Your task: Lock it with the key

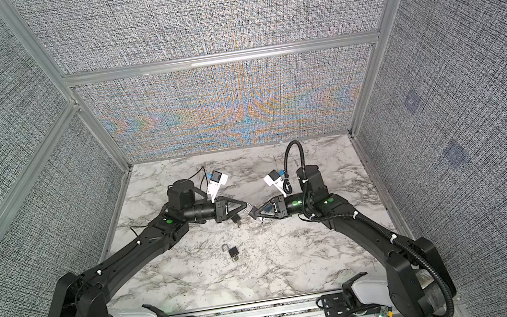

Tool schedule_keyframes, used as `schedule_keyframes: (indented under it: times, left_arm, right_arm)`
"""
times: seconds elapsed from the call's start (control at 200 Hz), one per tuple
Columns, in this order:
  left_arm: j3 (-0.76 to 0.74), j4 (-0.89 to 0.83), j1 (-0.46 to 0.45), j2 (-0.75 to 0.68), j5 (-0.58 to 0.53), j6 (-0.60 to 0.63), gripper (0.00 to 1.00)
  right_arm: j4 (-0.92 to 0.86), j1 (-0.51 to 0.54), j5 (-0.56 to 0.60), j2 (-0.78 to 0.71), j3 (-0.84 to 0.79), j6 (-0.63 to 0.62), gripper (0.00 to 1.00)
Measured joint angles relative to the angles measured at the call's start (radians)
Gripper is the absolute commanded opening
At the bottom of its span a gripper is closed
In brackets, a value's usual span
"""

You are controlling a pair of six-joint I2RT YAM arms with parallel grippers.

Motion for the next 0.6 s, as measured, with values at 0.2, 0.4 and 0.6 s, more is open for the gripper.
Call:
schedule_keyframes:
  times: [0.2,0.4,0.6]
  left_arm:
    - [-0.009,0.033,0.000,-0.001,0.008,-0.021,0.00]
    - [-0.024,0.051,0.000,-0.009,0.006,-0.034,0.00]
    - [-0.050,0.072,0.000,-0.023,-0.003,-0.056,0.00]
  right_arm:
    - [0.021,0.000,0.000,-0.004,-0.002,0.018,0.00]
    - [0.039,0.001,0.000,-0.003,-0.007,0.029,0.00]
    - [0.039,0.002,0.003,0.002,-0.007,0.032,0.00]
